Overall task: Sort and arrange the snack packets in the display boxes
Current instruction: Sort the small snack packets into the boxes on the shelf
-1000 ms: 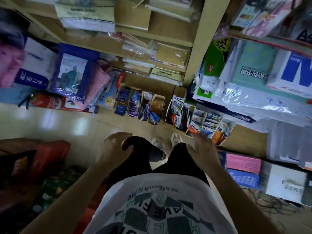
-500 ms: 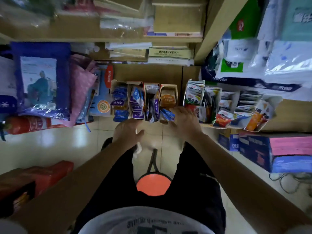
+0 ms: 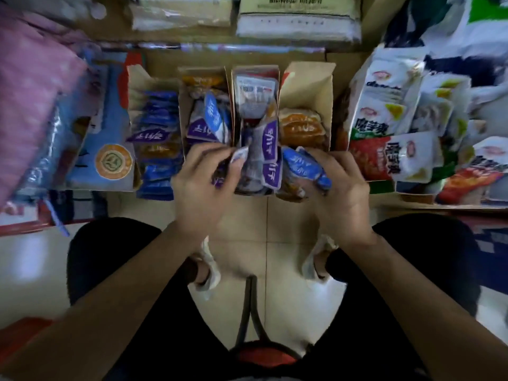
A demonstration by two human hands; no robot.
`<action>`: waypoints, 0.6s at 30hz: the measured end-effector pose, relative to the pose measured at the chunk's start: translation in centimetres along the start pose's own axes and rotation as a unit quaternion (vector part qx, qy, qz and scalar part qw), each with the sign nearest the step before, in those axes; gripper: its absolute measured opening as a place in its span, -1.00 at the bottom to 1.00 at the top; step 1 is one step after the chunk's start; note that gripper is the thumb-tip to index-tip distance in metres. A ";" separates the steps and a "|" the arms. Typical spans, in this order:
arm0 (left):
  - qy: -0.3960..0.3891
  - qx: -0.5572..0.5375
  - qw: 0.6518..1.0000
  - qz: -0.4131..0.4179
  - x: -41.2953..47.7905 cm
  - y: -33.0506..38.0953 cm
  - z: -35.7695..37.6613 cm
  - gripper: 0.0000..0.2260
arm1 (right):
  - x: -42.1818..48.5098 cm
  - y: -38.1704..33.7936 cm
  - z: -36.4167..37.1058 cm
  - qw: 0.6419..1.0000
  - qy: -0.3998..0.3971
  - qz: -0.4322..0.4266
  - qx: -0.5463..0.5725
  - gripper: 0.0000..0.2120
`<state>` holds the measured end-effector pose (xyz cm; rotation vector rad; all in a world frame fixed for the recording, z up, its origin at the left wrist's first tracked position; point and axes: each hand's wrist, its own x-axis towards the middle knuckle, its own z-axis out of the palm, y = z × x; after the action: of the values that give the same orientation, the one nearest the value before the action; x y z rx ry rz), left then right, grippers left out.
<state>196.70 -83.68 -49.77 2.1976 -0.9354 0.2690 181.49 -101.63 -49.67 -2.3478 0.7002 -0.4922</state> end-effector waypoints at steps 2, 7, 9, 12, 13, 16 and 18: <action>0.018 -0.012 1.000 0.009 0.0 -0.6 0.3 -0.79 | -0.2 0.6 0.4 1.000 0.017 -0.012 0.003 -0.60; 0.046 -0.025 0.999 -0.005 -0.2 -1.0 0.6 -0.84 | -0.3 1.1 0.5 0.999 0.028 -0.030 0.015 -0.67; 0.045 -0.027 0.999 -0.008 -0.6 -0.2 0.6 -0.86 | -0.2 1.3 -0.1 0.998 0.031 -0.047 0.000 -0.70; 0.017 -0.024 0.999 -0.034 -1.1 0.7 0.3 -0.85 | 0.4 1.1 -1.0 0.999 0.027 -0.034 -0.010 -0.73; 0.009 -0.017 0.999 -0.037 -1.2 0.9 0.1 -0.85 | 0.4 1.1 -1.4 0.999 0.023 -0.027 -0.013 -0.73; -0.010 0.008 0.998 -0.057 -1.2 1.3 -0.7 -0.86 | 0.3 1.3 -2.7 0.999 0.033 -0.014 -0.006 -0.73; -0.010 0.015 0.997 -0.070 -1.3 1.5 -1.1 -0.88 | 0.1 1.4 -3.3 0.999 0.045 -0.008 -0.004 -0.76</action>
<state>194.85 -82.93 -48.76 2.2850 -0.7878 0.1974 179.38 -104.14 -48.17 -2.3513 0.7265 -0.6075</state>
